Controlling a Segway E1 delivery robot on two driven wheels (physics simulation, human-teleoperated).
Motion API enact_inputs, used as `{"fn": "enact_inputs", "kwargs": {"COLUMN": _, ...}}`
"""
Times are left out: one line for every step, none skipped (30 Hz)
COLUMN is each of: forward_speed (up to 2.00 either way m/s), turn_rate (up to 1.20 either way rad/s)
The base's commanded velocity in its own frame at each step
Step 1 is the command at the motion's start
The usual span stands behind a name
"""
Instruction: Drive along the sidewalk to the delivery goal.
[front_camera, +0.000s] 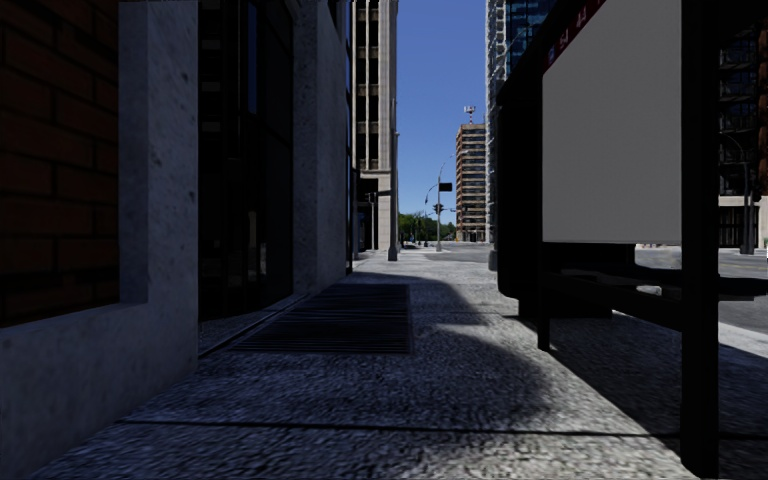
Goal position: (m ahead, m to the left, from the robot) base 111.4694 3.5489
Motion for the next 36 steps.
{"fn": "enact_inputs", "kwargs": {"forward_speed": 1.59, "turn_rate": -0.55}}
{"fn": "enact_inputs", "kwargs": {"forward_speed": 1.59, "turn_rate": -0.57}}
{"fn": "enact_inputs", "kwargs": {"forward_speed": 1.59, "turn_rate": -0.14}}
{"fn": "enact_inputs", "kwargs": {"forward_speed": 1.59, "turn_rate": -0.03}}
{"fn": "enact_inputs", "kwargs": {"forward_speed": 1.59, "turn_rate": -0.03}}
{"fn": "enact_inputs", "kwargs": {"forward_speed": 1.59, "turn_rate": 0.00}}
{"fn": "enact_inputs", "kwargs": {"forward_speed": 1.59, "turn_rate": 0.00}}
{"fn": "enact_inputs", "kwargs": {"forward_speed": 1.59, "turn_rate": 0.00}}
{"fn": "enact_inputs", "kwargs": {"forward_speed": 1.59, "turn_rate": 0.00}}
{"fn": "enact_inputs", "kwargs": {"forward_speed": 1.59, "turn_rate": 0.00}}
{"fn": "enact_inputs", "kwargs": {"forward_speed": 1.59, "turn_rate": 0.00}}
{"fn": "enact_inputs", "kwargs": {"forward_speed": 1.59, "turn_rate": 0.00}}
{"fn": "enact_inputs", "kwargs": {"forward_speed": 1.59, "turn_rate": 0.00}}
{"fn": "enact_inputs", "kwargs": {"forward_speed": 1.59, "turn_rate": 0.00}}
{"fn": "enact_inputs", "kwargs": {"forward_speed": 1.59, "turn_rate": 0.00}}
{"fn": "enact_inputs", "kwargs": {"forward_speed": 1.59, "turn_rate": 0.00}}
{"fn": "enact_inputs", "kwargs": {"forward_speed": 1.59, "turn_rate": 0.00}}
{"fn": "enact_inputs", "kwargs": {"forward_speed": 1.59, "turn_rate": 0.00}}
{"fn": "enact_inputs", "kwargs": {"forward_speed": 1.59, "turn_rate": 0.00}}
{"fn": "enact_inputs", "kwargs": {"forward_speed": 1.59, "turn_rate": 0.00}}
{"fn": "enact_inputs", "kwargs": {"forward_speed": 1.59, "turn_rate": 0.00}}
{"fn": "enact_inputs", "kwargs": {"forward_speed": 1.59, "turn_rate": 0.00}}
{"fn": "enact_inputs", "kwargs": {"forward_speed": 1.59, "turn_rate": 0.00}}
{"fn": "enact_inputs", "kwargs": {"forward_speed": 1.59, "turn_rate": 0.00}}
{"fn": "enact_inputs", "kwargs": {"forward_speed": 1.59, "turn_rate": 0.00}}
{"fn": "enact_inputs", "kwargs": {"forward_speed": 1.59, "turn_rate": 0.00}}
{"fn": "enact_inputs", "kwargs": {"forward_speed": 1.59, "turn_rate": 0.00}}
{"fn": "enact_inputs", "kwargs": {"forward_speed": 1.59, "turn_rate": 0.00}}
{"fn": "enact_inputs", "kwargs": {"forward_speed": 1.59, "turn_rate": 0.00}}
{"fn": "enact_inputs", "kwargs": {"forward_speed": 1.59, "turn_rate": 0.00}}
{"fn": "enact_inputs", "kwargs": {"forward_speed": 1.59, "turn_rate": 0.00}}
{"fn": "enact_inputs", "kwargs": {"forward_speed": 1.59, "turn_rate": 0.00}}
{"fn": "enact_inputs", "kwargs": {"forward_speed": 1.59, "turn_rate": -0.18}}
{"fn": "enact_inputs", "kwargs": {"forward_speed": 1.59, "turn_rate": -0.45}}
{"fn": "enact_inputs", "kwargs": {"forward_speed": 1.59, "turn_rate": -0.45}}
{"fn": "enact_inputs", "kwargs": {"forward_speed": 1.59, "turn_rate": -0.53}}
